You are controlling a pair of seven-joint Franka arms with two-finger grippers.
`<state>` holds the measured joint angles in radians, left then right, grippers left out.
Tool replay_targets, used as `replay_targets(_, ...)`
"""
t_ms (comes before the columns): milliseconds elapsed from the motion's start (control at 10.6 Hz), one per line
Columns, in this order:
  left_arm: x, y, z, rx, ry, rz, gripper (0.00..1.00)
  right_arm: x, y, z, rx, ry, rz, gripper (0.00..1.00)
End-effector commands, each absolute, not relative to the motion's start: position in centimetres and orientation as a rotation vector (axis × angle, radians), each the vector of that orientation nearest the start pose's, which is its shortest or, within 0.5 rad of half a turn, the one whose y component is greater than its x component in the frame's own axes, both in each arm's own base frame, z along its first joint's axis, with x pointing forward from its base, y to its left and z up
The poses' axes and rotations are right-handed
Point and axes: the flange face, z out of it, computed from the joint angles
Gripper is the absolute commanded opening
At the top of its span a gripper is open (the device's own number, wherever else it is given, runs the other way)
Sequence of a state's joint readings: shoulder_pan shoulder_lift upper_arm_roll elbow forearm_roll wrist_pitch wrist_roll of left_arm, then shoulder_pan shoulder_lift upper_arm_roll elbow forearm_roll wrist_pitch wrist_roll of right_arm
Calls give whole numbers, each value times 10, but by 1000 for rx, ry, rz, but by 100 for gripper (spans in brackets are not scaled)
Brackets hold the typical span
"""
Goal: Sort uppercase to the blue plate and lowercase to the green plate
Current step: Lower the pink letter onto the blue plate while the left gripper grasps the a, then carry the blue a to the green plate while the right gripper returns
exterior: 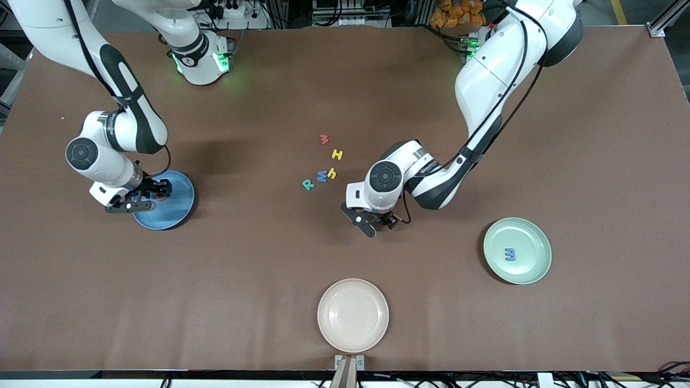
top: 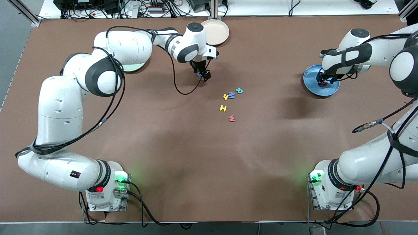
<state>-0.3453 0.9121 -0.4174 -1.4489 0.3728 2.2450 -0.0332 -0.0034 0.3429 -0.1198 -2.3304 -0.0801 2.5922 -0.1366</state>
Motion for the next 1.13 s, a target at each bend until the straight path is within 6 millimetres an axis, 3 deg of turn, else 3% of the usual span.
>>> replay_targets(0,564,-446,165,-2876,1316,61,74,507,-54,193,-3191,-97,203,90)
replay_targets(188,564,-445,165,-2862,1323,54,31,516,-38,221,-3185,-66,262,90)
replay_targets(282,565,-445,165,-2856,1324,50,26,518,-17,237,-3182,-57,319,90)
replay_targets(471,569,-440,171,-2845,1324,34,4,512,43,264,-3198,45,339,90)
replay_targets(565,579,-430,185,-2854,1296,7,0,507,76,272,-3179,118,319,90)
replay_targets(659,604,-392,206,-2868,1229,12,0,501,107,275,-3145,168,318,90)
replay_targets(847,628,-344,239,-2885,1171,55,0,488,166,277,-3104,254,289,90)
replay_targets(1036,651,-280,275,-2903,1055,127,0,470,228,271,-3101,354,204,88)
